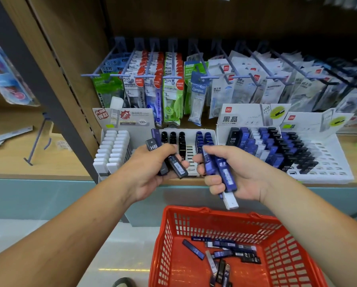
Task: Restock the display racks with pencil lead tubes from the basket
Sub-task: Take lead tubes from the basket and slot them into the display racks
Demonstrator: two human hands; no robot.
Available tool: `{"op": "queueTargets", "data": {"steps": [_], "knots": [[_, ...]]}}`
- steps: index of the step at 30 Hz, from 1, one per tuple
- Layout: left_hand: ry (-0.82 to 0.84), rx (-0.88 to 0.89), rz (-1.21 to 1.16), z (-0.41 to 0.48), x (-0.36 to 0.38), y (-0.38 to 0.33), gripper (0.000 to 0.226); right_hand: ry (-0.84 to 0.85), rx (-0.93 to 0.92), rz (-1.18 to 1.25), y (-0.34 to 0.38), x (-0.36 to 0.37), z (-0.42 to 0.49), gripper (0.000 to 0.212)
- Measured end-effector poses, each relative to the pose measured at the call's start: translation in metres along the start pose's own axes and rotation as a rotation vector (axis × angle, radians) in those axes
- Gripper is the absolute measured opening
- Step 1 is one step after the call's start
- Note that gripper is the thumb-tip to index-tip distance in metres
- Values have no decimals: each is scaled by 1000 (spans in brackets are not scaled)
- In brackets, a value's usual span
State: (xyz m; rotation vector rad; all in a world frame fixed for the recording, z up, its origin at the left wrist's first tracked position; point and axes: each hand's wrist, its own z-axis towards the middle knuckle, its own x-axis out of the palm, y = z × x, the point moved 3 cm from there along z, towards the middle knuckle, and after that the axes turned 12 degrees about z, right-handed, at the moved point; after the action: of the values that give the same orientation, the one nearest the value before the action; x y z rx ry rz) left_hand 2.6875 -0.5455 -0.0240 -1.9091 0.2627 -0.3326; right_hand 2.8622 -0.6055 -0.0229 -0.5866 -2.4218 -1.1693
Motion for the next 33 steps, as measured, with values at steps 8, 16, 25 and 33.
{"op": "queueTargets", "data": {"steps": [8,16,25,33], "knots": [[156,43,273,1,23,17,22,21,-42,-264,-7,-3,-10,15],[86,-14,196,10,26,18,17,-124,-124,-139,-6,-16,-4,33],[176,-102,73,2,45,24,17,-105,-272,333,12,-20,-5,20],[186,-45,111,-8,67,35,28,-136,-381,424,15,-24,-10,17]]}}
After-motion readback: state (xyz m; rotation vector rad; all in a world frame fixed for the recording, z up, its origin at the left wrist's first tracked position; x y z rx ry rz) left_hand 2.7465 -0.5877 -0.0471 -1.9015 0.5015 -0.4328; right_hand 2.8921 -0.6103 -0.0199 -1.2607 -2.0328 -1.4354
